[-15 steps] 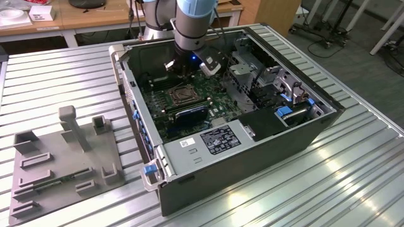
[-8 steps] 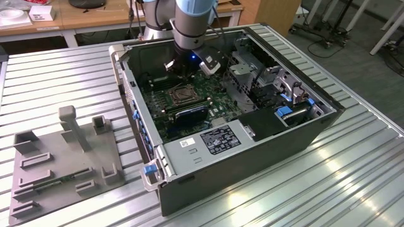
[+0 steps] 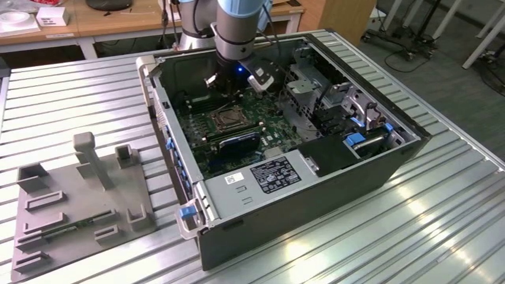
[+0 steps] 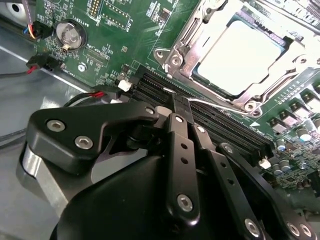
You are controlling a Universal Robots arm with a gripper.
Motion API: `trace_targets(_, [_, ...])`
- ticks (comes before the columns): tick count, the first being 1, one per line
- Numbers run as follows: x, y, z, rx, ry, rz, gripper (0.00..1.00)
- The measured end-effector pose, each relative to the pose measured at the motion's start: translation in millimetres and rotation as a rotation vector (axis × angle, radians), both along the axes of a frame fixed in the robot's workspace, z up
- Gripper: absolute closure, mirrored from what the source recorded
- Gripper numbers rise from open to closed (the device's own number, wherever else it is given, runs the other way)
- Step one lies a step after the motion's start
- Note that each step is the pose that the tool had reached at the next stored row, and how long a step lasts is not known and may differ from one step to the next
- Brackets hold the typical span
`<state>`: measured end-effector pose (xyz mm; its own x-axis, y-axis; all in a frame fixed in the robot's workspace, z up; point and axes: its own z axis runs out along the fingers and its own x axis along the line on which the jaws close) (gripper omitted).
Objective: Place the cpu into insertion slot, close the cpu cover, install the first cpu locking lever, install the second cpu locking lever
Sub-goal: 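Install the first cpu locking lever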
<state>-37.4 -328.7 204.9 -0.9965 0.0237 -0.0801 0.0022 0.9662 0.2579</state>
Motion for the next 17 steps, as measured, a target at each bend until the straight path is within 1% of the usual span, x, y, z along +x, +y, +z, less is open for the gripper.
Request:
trace_targets(4, [0.0, 0.3, -1.1, -0.0132, -0.0019, 0.000, 0.89])
trace_targets(11, [0.0, 1.6, -5.8, -0.0303, -0.0057, 0.000, 0.89])
trace_targets(17, [0.0, 3.4, -9.9, -0.0482, -0.0105, 0.000, 0.89])
